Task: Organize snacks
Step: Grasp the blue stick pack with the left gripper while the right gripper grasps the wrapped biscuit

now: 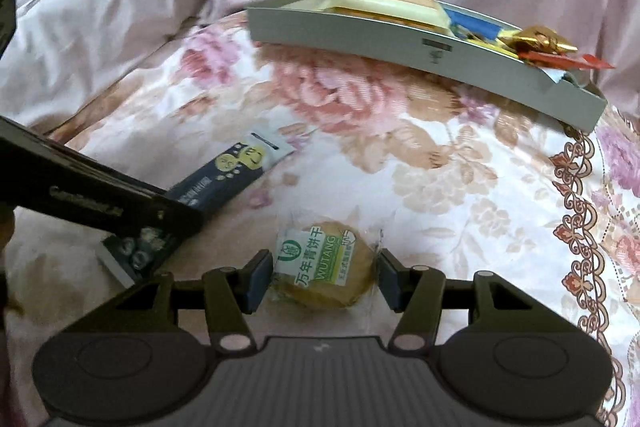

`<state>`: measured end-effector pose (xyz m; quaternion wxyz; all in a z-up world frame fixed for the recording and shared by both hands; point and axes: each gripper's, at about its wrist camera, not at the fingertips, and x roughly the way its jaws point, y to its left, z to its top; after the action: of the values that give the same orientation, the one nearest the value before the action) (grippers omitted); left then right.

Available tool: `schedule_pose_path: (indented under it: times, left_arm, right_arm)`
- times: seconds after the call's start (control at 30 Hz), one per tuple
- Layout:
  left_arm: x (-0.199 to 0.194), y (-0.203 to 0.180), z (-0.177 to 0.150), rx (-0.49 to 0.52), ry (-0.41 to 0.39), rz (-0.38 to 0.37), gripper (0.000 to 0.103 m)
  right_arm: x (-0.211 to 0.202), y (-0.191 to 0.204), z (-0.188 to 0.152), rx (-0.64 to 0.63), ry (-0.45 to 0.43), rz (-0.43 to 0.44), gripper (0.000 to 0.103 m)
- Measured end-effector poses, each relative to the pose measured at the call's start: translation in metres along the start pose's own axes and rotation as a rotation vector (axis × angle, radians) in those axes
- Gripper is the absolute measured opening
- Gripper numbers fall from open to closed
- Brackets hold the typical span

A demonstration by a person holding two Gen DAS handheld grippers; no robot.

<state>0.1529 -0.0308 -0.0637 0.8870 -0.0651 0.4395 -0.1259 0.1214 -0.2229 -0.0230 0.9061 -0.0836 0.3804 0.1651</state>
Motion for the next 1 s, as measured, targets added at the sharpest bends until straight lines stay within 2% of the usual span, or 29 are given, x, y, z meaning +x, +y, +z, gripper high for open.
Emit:
schedule_pose_path:
  times: [0.27, 0.5, 0.63, 0.7, 0.83, 0.93, 1.0]
  left_arm:
    - [-0.001, -0.001, -0.011, 0.025, -0.077, 0.001, 0.036]
    - [0.003, 0.0, -0.008, 0.028, -0.094, -0.008, 0.042]
    - [0.007, -0.003, -0.005, 0.041, -0.106, -0.013, 0.05]
    - [0.012, -0.006, -0.002, 0.05, -0.11, -0.02, 0.059]
    - [0.018, -0.012, 0.005, 0.061, -0.119, -0.024, 0.068]
    - [0.022, -0.014, 0.008, 0.069, -0.127, -0.018, 0.068]
    - [0.023, -0.015, 0.007, 0.082, -0.129, -0.013, 0.064]
  right_arm:
    - [-0.002, 0.006, -0.006, -0.036, -0.023, -0.015, 0.061]
    - [0.009, 0.004, -0.007, -0.012, -0.03, -0.019, 0.066]
    - [0.014, 0.0, -0.007, 0.005, -0.026, -0.021, 0.07]
    - [0.015, -0.001, -0.006, 0.013, -0.025, -0.019, 0.072]
    - [0.017, -0.001, -0.006, 0.013, -0.02, -0.022, 0.074]
    - [0.018, -0.001, -0.007, 0.018, -0.018, -0.03, 0.077]
    - [0.018, -0.002, -0.007, 0.031, -0.017, -0.028, 0.079]
